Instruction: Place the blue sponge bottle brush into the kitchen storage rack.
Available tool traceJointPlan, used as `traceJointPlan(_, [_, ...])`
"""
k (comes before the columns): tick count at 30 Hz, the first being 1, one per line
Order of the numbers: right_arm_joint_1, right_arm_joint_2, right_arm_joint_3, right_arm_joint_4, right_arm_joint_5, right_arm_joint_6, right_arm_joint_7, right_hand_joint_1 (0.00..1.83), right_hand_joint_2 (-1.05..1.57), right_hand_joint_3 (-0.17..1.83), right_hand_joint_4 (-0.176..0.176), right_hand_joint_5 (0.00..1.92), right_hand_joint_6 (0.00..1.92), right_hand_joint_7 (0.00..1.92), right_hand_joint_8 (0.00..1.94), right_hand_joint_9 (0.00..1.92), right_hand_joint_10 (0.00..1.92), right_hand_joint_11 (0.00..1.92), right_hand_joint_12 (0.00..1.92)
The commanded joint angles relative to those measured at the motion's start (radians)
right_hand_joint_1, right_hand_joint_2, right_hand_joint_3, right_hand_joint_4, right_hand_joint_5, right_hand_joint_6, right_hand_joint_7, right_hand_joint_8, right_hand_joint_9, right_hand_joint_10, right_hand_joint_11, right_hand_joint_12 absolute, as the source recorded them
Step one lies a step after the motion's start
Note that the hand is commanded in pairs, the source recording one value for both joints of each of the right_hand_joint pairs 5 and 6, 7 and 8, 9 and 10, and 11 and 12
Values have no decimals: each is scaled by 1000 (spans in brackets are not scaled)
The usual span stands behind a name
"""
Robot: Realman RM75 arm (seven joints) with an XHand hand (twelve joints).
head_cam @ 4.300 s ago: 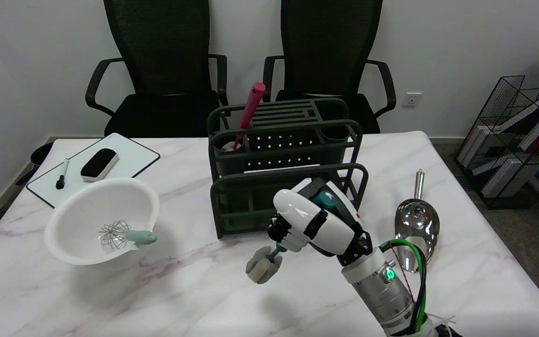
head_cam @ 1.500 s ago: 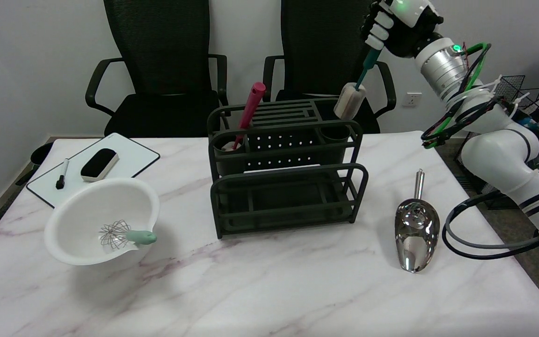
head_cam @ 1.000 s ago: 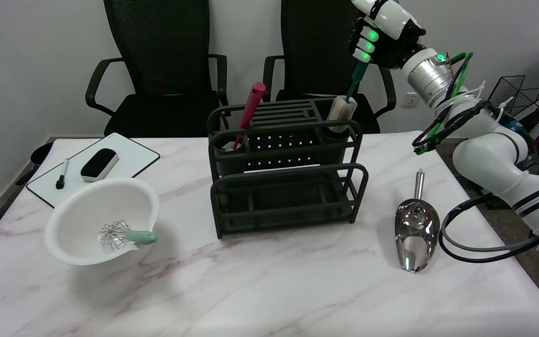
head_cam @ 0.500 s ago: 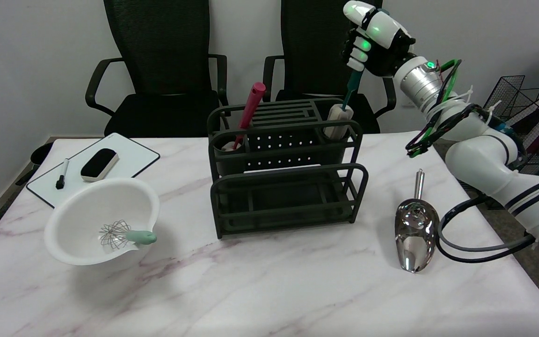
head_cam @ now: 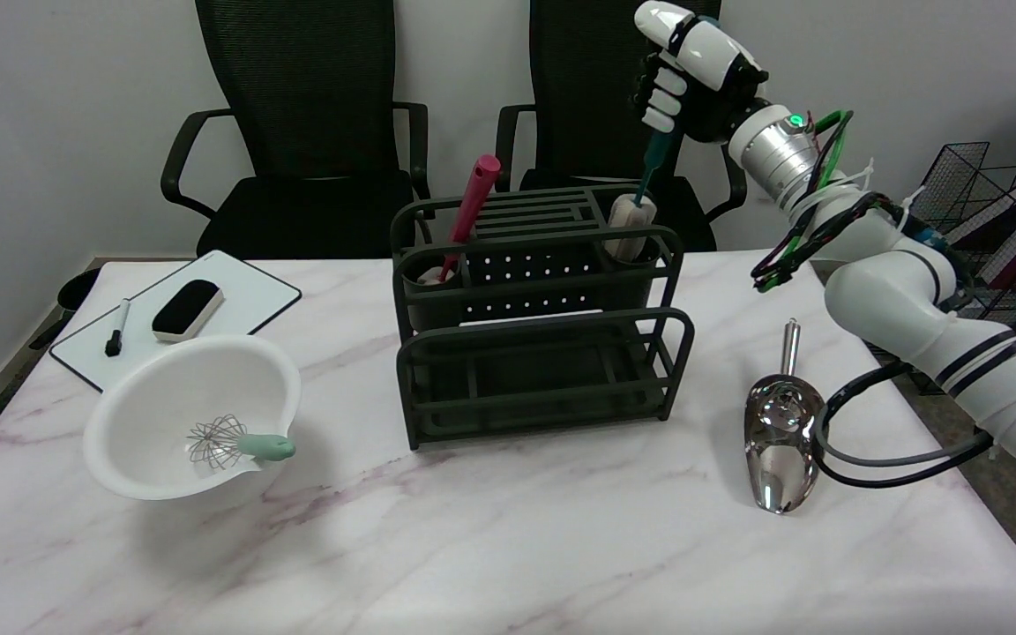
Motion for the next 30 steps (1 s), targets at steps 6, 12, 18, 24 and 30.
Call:
traceJointPlan(6, [-6, -1, -28, -60, 6, 47, 0, 999, 1571, 393, 0, 1920, 1920, 1920, 1920, 1920, 1920, 1920, 1920])
traceJointPlan(12, [-24, 0, -32, -66, 6, 65, 0, 998, 1571, 389, 0, 1920, 1920, 1920, 1920, 1920, 1920, 1920, 1920])
traceJointPlan(18, [-31, 0, -38, -76, 6, 94, 0, 994, 1571, 383, 0, 1920, 1920, 1920, 1920, 1920, 1920, 1920, 1920])
traceJointPlan(24, [-45, 0, -38, -87, 6, 117, 0, 976, 1571, 370, 0, 1920, 1920, 1920, 1920, 1920, 1920, 1920, 1920])
traceJointPlan(30, [-64, 0, -37, -91, 6, 128, 1, 834, 1571, 479, 0, 1705, 1705, 1872, 1872, 1856, 1856, 1730, 1730])
